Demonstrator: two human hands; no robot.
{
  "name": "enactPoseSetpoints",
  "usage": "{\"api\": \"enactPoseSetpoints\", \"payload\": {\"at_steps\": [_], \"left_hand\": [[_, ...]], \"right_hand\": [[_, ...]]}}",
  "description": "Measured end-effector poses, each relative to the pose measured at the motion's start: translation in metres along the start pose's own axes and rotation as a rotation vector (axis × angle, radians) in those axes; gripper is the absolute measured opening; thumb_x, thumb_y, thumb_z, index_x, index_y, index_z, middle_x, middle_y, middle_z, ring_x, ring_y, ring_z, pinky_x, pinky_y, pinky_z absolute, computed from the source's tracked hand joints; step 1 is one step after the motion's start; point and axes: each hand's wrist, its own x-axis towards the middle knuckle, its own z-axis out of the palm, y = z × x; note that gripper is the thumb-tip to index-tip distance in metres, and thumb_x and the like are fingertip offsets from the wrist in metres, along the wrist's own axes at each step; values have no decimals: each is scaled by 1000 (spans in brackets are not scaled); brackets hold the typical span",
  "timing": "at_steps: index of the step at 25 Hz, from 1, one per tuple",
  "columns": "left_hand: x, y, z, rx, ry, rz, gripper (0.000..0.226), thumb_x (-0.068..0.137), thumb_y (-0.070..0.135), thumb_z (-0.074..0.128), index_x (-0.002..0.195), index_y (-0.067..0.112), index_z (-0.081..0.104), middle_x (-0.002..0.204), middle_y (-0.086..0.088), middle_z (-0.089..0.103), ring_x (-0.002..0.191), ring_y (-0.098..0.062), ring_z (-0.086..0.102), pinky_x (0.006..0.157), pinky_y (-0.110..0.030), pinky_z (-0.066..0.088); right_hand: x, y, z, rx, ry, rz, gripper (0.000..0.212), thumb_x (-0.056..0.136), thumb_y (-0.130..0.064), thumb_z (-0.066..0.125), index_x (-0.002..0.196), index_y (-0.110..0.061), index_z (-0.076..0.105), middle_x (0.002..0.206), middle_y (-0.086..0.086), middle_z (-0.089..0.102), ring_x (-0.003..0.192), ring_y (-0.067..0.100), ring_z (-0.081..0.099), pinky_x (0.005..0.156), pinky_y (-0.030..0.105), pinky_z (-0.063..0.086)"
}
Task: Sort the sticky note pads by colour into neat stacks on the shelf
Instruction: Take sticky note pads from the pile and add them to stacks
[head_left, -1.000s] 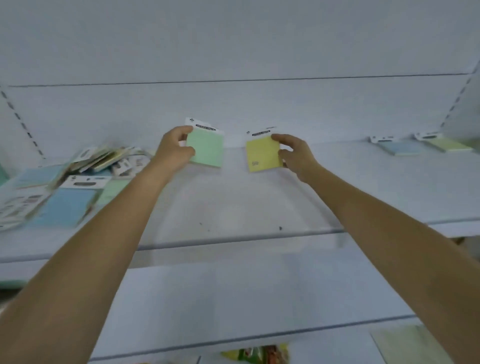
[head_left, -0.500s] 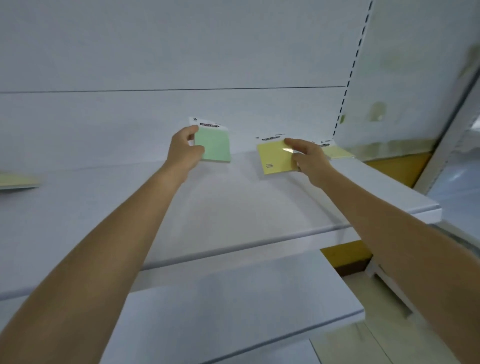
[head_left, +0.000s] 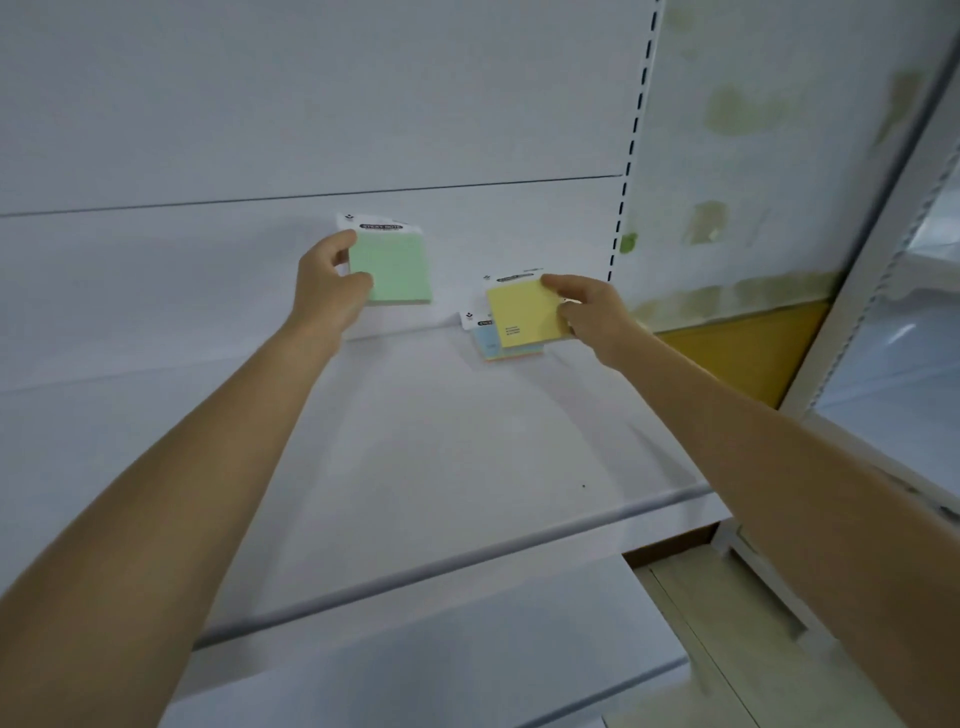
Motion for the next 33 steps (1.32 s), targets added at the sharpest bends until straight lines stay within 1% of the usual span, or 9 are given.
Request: {"api": "enactPoseSetpoints", "payload": {"at_steps": [3,10,12,15,18,22,26,29,33], "left_hand": [[9,-2,-4,-14,3,-31,56,82,-8,48,134,11,43,137,-11,46,119,-19,48,105,-41,44],[14,-17,27,-15,-51,-35,50,83,-9,47,130,9,48,113,-3,49,110,-21,49,100,-37,44],[13,-17,39,-19,-49,-32,38,82,-11,46,103,16,61,95,1,49,97,-18,46,87,-32,43],[10,-18,59,-13,-74,-45,46,80,-13,46,67,31,47,84,3,47,91,-18,43,81,-30,38],[8,-22,80,-31,-70,-48,37,80,-12,46,91,20,61,96,-1,51,95,-19,47,87,-35,45],[1,-25,93,1,-98,-44,35,81,-13,45,92,15,63,88,2,52,93,-18,46,81,-32,40],[0,-30,82,31,-86,-88,47,80,-13,44,65,31,48,72,9,43,87,-19,41,72,-30,38],[-3,-40,64,50,-62,-113,38,82,-13,45,92,20,59,80,1,49,87,-19,42,62,-26,37],[-6,-63,34,201,-24,-190,48,82,-6,51,129,0,47,102,-6,47,93,-16,46,76,-26,40]], "right_hand": [[14,-7,1,-32,1,17,53,86,11,28,128,-9,53,115,3,51,99,15,44,60,3,41],[41,14,-62,-165,158,52,49,88,10,28,127,-7,53,135,14,49,100,15,41,83,19,31],[51,21,-75,-197,158,71,48,89,10,28,127,-4,53,138,16,47,100,15,40,83,19,30],[64,33,-82,-266,100,70,46,89,11,31,129,0,50,139,18,46,103,16,42,82,17,31],[78,49,-84,-364,70,59,47,87,10,31,128,-1,52,136,17,49,117,27,49,93,25,36],[88,68,-82,-453,37,74,47,86,7,34,124,-7,57,124,14,56,96,21,48,74,22,38],[87,71,-77,-508,59,82,41,89,1,36,123,-8,58,135,16,51,120,33,50,99,31,40],[87,61,-69,-607,143,-54,38,89,-6,39,122,-10,57,136,19,48,123,36,45,107,39,37],[71,39,-30,-648,87,-292,39,88,-6,40,124,-10,55,135,16,47,126,33,40,106,36,31]]}}
